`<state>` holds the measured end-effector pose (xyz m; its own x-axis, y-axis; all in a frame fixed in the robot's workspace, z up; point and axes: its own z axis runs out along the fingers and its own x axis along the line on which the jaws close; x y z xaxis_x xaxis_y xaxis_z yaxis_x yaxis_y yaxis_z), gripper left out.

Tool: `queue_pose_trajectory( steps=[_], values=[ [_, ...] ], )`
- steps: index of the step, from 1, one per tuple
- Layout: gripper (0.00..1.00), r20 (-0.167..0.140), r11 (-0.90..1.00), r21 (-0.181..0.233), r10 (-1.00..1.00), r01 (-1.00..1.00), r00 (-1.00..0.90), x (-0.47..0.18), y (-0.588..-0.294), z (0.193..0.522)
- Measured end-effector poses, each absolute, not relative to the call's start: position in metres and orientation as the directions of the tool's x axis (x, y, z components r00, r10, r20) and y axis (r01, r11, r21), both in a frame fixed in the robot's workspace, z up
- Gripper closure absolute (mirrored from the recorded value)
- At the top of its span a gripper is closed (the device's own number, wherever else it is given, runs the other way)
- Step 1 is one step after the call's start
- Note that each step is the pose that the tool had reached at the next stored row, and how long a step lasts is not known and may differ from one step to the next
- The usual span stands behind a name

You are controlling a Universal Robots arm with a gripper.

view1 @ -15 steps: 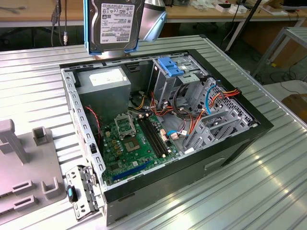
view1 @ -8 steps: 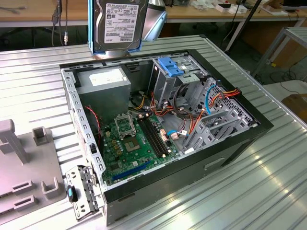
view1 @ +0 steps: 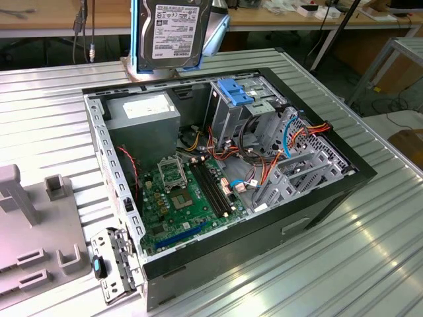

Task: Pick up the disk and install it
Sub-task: 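Pick up the disk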

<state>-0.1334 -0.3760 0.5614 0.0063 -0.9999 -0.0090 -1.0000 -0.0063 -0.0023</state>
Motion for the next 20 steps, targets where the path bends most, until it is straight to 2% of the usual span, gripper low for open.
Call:
queue_pose_trajectory(
  steps=[14, 20],
  values=[
    [0.63, -0.009, -0.006, -0.003, -1.000, -1.000, 0.006, -0.108, -0.376, 0.560],
    [0.63, -0.006, -0.006, -0.025, -1.000, -1.000, 0.006, -0.105, -0.381, 0.555]
  ],
)
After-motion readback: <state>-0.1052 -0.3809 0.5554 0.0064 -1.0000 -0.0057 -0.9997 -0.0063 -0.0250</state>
